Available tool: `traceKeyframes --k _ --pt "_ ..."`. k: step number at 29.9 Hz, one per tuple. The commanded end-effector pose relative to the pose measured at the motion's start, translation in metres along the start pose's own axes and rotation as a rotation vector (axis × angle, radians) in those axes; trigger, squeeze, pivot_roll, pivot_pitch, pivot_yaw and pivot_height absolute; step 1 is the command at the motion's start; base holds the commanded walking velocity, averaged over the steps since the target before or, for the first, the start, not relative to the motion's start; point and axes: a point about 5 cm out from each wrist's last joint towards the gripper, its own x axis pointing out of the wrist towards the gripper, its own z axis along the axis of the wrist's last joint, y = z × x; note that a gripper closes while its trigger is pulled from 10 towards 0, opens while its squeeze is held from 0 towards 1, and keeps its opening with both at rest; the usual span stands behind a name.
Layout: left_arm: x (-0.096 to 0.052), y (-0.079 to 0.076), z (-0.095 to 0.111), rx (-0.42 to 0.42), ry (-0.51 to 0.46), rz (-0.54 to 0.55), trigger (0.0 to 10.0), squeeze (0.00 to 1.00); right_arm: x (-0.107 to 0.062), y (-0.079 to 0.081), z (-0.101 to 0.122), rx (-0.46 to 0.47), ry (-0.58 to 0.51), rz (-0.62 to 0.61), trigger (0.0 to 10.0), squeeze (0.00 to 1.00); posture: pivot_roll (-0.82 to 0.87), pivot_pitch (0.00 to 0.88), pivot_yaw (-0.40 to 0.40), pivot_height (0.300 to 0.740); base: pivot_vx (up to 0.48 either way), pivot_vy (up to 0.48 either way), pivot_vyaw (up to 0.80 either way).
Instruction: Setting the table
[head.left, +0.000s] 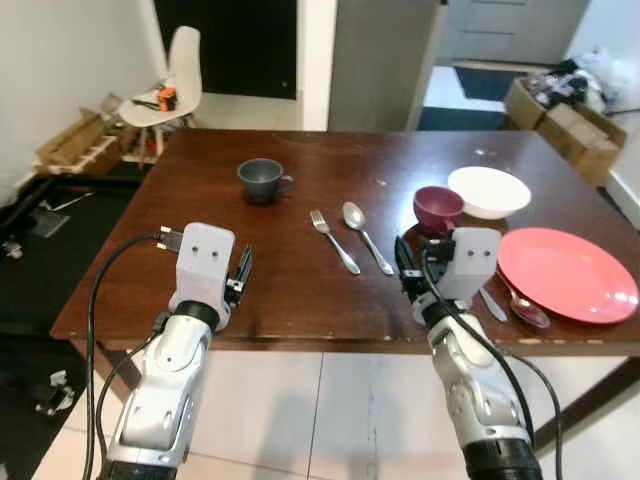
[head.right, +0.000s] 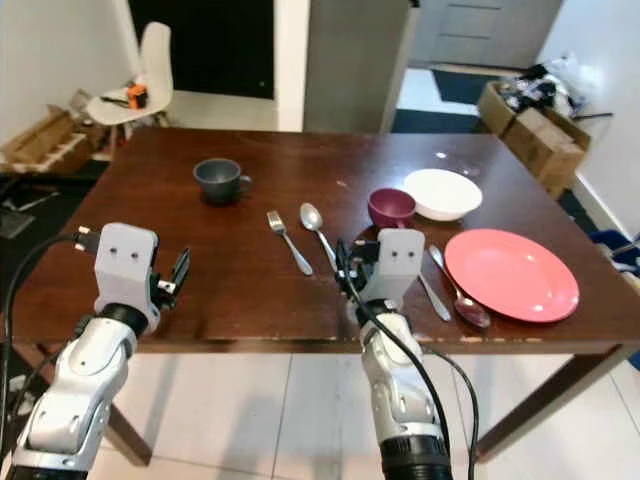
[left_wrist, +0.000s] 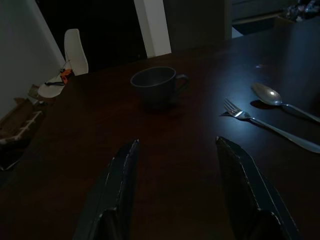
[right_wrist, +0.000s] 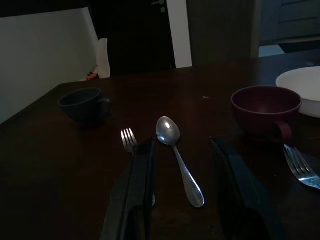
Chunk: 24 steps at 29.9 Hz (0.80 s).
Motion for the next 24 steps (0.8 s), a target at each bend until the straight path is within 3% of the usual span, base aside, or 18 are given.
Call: traceKeyframes --k 1,8,24 --pt "0.0010 0.0017 -0.0047 0.015 0.022 0.007 10.0 0.00 -0.0015 0.0014 -0.0003 0.002 0.002 0.002 10.0 0.00 0.04 0.026 0.043 0.740 0.480 0.000 0.00" --pt "0.0000 0.0001 -0.0049 0.007 0.027 0.006 10.0 0.00 -0.0021 0.0004 -0.0006 -0.002 0.004 0.000 10.0 0.00 0.04 0.026 0.043 0.740 0.424 0.000 0.00" --pt "-0.0004 -0.0014 -0.0021 -0.029 0.008 0.010 10.0 0.00 -0.0022 0.0005 -0.0006 -0.003 0.005 0.004 10.0 0.00 0.03 0.027 0.043 0.740 0.000 0.000 0.00"
